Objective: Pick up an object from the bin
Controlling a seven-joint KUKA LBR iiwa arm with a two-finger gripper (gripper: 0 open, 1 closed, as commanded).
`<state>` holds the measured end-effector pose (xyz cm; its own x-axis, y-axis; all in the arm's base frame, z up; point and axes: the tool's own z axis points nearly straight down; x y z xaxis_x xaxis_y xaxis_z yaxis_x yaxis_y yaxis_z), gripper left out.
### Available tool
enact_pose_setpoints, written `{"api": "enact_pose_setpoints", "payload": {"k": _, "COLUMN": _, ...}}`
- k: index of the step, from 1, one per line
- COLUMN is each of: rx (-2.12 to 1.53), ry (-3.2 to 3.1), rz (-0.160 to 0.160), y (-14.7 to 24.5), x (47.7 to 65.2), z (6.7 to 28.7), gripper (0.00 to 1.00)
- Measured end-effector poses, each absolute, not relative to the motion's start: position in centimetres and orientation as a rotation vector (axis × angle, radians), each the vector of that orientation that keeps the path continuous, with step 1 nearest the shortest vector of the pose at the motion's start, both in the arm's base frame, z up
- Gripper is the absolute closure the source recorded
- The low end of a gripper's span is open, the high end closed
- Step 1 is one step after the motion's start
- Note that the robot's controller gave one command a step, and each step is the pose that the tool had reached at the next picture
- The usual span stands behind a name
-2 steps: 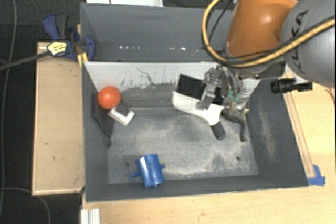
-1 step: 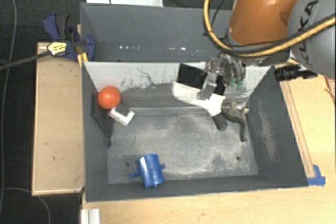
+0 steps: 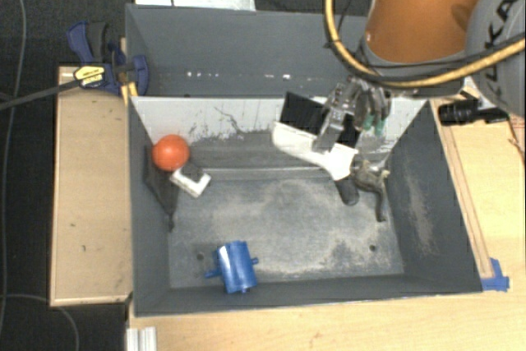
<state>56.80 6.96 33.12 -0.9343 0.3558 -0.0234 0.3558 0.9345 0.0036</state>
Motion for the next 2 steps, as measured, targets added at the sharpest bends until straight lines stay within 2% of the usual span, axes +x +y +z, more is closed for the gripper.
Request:
{"api": "enact_pose_setpoints", "payload": {"k": 1, "rx": 0.550, "ry": 3.064, "rz": 0.000, "y": 7.4, "x": 56.9, "z": 37.1, "gripper": 0.00}}
{"api": "enact_pose_setpoints", "payload": {"k": 2, "rx": 0.540, "ry": 3.069, "rz": -0.001, "y": 7.2, "x": 57.2, "z": 42.4, "gripper": 0.00}}
